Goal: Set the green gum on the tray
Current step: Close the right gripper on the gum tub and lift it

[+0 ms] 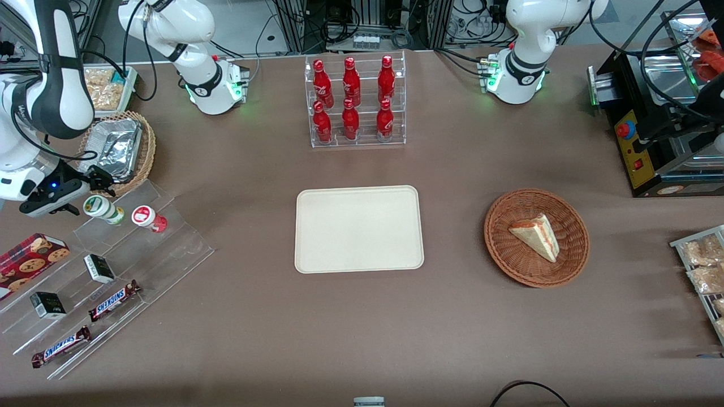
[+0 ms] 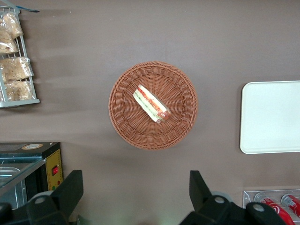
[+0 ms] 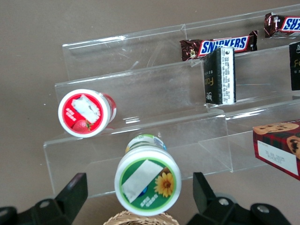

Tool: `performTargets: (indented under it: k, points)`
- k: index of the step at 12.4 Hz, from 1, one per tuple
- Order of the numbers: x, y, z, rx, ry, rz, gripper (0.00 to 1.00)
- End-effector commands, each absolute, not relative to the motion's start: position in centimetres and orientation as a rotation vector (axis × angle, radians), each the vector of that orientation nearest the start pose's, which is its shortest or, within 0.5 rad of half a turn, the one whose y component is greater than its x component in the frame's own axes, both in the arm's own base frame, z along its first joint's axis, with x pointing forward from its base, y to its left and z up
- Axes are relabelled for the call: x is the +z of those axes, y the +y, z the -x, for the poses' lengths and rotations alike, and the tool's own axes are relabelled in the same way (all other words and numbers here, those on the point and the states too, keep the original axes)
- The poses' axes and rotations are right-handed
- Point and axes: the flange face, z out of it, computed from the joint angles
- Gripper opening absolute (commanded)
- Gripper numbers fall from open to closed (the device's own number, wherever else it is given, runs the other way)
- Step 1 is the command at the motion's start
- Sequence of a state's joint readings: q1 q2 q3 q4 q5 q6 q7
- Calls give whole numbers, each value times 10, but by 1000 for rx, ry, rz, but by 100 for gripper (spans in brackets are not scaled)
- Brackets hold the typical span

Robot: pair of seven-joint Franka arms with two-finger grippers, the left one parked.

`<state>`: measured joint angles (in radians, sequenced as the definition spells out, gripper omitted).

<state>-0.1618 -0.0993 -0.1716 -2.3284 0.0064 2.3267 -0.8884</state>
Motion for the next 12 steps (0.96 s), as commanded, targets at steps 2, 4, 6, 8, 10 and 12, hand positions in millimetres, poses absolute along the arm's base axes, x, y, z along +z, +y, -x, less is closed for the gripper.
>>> performTargets:
  k: [2,4,6,8,10,12]
  points:
    - [378,-168,-478,-161,-883,3062,97]
    - [377,-168,-479,-159,-888,3063,43]
    - [376,-168,-479,-153,-887,3061,0]
    - [383,-167,-482,-165,-893,3063,0]
    - [401,-165,-486,-140,-893,3049,0]
    - [438,-160,-499,-101,-886,3020,0]
